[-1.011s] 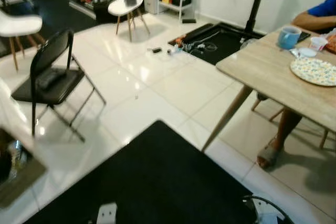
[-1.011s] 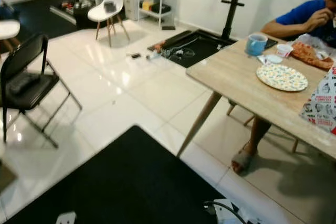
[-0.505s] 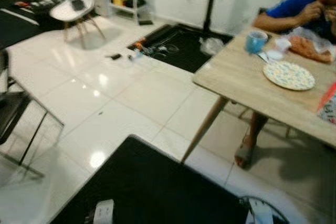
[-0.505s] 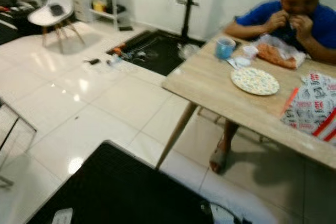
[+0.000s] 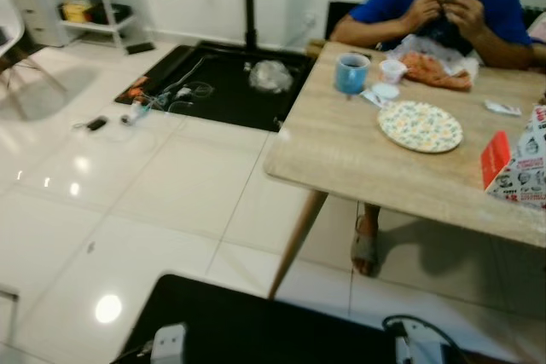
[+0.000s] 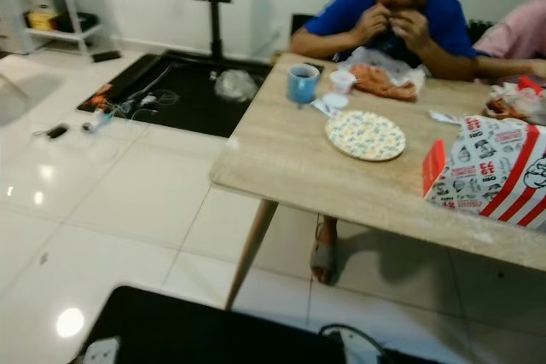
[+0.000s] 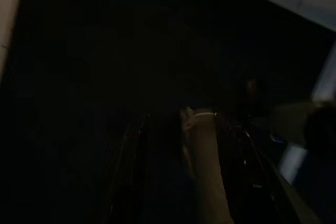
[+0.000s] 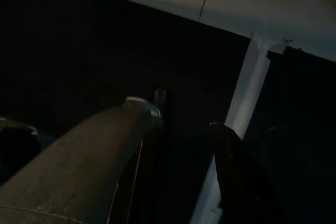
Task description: Restocking fridge
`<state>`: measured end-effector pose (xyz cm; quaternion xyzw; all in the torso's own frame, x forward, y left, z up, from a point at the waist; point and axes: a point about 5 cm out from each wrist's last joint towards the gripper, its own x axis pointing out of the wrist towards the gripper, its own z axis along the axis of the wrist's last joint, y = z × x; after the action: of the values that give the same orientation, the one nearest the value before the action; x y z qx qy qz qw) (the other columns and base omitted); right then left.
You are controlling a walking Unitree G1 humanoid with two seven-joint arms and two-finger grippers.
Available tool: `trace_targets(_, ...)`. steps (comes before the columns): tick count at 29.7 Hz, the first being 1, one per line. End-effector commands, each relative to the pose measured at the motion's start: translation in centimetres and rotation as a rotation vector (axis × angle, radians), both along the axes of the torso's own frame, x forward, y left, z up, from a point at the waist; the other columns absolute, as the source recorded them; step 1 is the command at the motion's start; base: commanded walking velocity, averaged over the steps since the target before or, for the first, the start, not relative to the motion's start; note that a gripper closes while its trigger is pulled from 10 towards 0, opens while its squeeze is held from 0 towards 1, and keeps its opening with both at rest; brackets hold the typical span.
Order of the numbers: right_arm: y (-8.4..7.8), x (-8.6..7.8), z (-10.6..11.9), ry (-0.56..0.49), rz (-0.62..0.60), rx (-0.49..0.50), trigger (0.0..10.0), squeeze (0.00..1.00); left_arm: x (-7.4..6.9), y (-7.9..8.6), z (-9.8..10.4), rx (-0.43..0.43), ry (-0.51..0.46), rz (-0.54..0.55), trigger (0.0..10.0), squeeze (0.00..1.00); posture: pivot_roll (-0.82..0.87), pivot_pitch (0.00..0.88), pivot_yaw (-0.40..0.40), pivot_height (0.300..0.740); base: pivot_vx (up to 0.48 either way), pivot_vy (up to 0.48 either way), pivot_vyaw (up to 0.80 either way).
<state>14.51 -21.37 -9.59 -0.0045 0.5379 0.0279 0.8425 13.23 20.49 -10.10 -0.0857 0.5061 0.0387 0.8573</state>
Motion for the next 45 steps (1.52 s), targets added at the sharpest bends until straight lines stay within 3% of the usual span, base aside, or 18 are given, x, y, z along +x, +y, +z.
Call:
trace_targets(1, -0.17, -0.34, -0.09, 0.006, -0.011, -0.002, 10.0, 0.0, -1.14, -0.05, -0.39, 0.009, 0.038, -0.012, 10.0, 0.0, -0.02, 0.0, 0.02, 0.74, 0.0, 0.0, -0.77)
trace_targets(13, -0.1, -0.09, 0.01, -0.02, -0.029, 0.006, 10.0, 0.0, -1.18, -0.2, -0.42, 0.001, 0.037, -0.021, 10.0, 0.0, -0.02, 0.0, 0.018, 0.74, 0.0, 0.0, -0.63)
trace_targets(45, -0.09, 0.03, 0.07, -0.034, -0.026, 0.01, 10.0, 0.0, -1.22, -0.32, -0.45, -0.006, 0.042, -0.021, 10.0, 0.0, -0.02, 0.0, 0.018, 0.74, 0.0, -0.428, 0.0)
